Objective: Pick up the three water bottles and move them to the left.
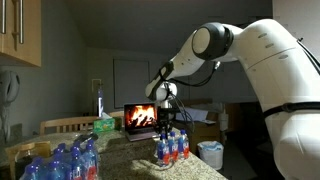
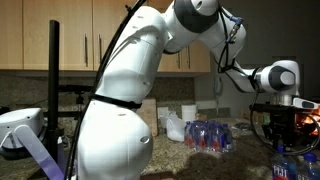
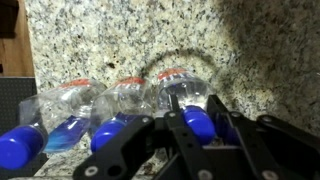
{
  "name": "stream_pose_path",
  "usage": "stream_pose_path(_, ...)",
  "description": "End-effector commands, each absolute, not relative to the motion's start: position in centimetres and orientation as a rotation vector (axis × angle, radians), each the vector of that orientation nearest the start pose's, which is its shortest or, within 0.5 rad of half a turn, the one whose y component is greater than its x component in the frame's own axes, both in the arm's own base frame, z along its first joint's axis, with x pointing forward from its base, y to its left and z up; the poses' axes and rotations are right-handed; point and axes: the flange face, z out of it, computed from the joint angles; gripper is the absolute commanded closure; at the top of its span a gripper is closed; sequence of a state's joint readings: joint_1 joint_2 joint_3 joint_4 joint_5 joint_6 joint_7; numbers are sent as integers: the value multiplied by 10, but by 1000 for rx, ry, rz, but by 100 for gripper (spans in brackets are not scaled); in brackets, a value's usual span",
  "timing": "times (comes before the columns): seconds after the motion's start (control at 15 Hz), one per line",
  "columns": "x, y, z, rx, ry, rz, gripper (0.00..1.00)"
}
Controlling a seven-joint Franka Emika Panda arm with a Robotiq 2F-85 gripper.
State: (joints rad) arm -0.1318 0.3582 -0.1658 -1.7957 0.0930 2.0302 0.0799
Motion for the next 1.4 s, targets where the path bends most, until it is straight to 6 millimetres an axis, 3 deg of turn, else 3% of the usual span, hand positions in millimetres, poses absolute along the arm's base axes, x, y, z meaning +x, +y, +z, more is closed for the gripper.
stream_pose_path(0.0,607,-175,347,-3046,706,224,85)
stream_pose_path(0.2,608,-172,348,-3051,705,242,85)
stream_pose_path(0.33,605,-164,354,-3069,599,231,85)
stream_pose_path(0.73,601,-115,390,-3105,222,164,85)
stream_pose_path(0.93,612,-69,404,-3102,56,168,85)
stream_pose_path(1.33,636,45,389,-3042,-375,297,85)
